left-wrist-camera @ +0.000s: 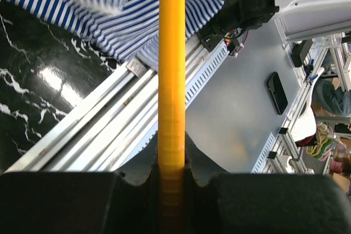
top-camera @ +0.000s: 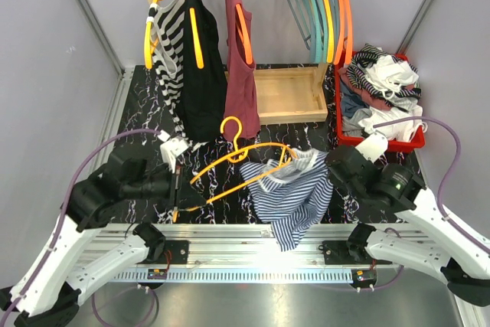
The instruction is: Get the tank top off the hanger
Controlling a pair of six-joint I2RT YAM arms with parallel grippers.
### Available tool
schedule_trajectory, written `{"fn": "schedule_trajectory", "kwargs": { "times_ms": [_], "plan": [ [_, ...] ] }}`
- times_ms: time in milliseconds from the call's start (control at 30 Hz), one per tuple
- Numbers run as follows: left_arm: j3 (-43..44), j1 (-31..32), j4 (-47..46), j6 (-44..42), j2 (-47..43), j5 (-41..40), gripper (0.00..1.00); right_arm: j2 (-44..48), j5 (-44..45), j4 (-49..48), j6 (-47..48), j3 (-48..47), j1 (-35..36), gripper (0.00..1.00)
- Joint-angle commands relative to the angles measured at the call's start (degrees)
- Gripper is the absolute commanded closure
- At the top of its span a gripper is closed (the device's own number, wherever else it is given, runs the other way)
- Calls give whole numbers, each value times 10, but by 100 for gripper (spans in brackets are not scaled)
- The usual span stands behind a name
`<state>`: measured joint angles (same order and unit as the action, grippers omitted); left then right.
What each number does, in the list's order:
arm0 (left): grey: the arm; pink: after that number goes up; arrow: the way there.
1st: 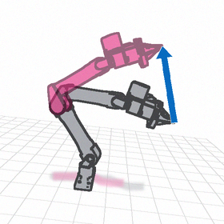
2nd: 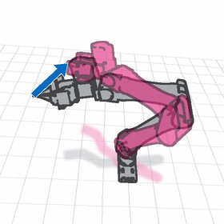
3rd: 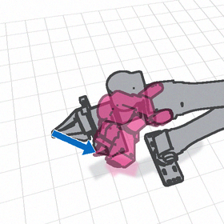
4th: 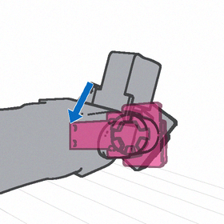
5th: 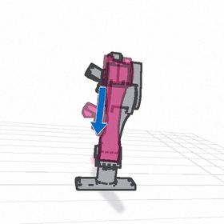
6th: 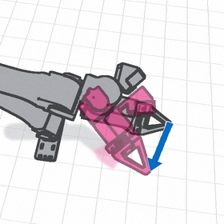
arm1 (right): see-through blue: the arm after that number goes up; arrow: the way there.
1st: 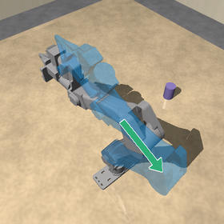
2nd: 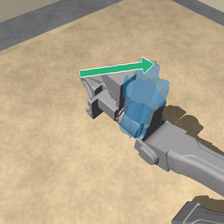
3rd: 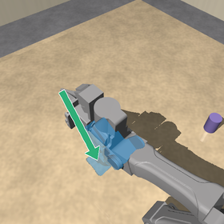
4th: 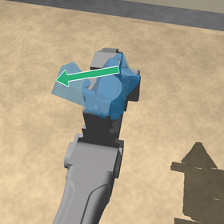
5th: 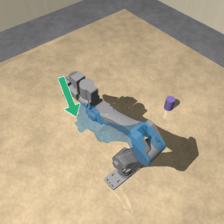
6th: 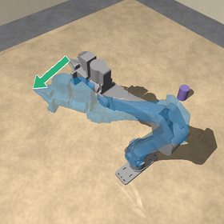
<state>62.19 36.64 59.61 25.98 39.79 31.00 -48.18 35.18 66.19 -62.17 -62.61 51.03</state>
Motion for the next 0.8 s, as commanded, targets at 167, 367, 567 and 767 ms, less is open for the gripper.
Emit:
{"fn": "schedule_trajectory", "kwargs": {
  "times_ms": [167,367,567,767],
  "plan": [
    [29,-3,63,9,-52,44,100,-3,-15,39,-31,42,1,100],
    [28,-3,72,8,-75,63,100,12,-155,50,102,5,0,14],
    [-5,-3,-25,63,-112,196,100,133,-228,-6,211,-51,0,0],
    [-49,-3,-117,133,-144,285,100,172,-374,-43,262,-88,0,0]
  ]
}}
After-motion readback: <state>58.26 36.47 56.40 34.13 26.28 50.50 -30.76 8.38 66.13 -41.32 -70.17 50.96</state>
